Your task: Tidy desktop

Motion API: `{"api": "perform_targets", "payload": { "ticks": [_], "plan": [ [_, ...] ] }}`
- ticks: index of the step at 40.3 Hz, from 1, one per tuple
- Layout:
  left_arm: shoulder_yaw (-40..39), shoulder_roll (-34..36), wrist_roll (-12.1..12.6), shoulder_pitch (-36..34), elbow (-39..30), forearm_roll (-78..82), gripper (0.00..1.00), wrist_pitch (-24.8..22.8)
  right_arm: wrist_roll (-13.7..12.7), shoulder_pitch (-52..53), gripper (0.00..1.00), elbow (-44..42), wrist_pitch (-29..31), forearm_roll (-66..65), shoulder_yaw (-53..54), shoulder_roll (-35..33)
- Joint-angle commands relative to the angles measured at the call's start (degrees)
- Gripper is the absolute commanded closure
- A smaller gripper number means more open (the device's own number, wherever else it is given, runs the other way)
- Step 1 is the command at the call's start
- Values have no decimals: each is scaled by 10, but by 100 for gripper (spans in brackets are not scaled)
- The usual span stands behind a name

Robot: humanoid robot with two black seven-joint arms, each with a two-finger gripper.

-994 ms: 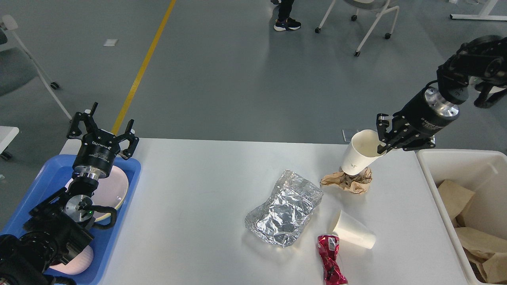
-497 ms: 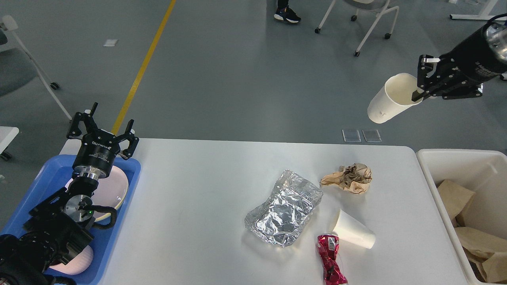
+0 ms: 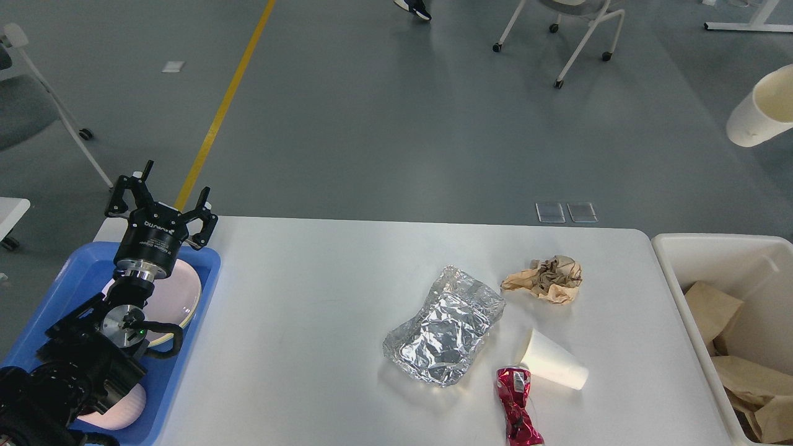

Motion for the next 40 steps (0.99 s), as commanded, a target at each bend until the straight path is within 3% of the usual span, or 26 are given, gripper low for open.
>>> {"api": "perform_targets", "payload": {
  "ticks": [1,5,8,20,32,40],
  "plan": [
    [0,0,0,-1,0,0,4,0,0,-36,100,-7,0,-15,-54,-32],
    [0,0,0,0,0,0,4,0,-4,-79,100,-28,-8,-15,-76,-43],
    [0,0,0,0,0,0,4,0,-6,-137,100,-70,-73,-14,-80,-62],
    [0,0,0,0,0,0,4,0,-6,-315,100,-220,-198,-3,-60,-68],
    [0,0,0,0,0,0,4,0,-6,-487,100,-245,-294,-3,10,-50],
    [0,0,0,0,0,0,4,0,-6,-541,100,-243,-303,10,43,-13]
  ]
}}
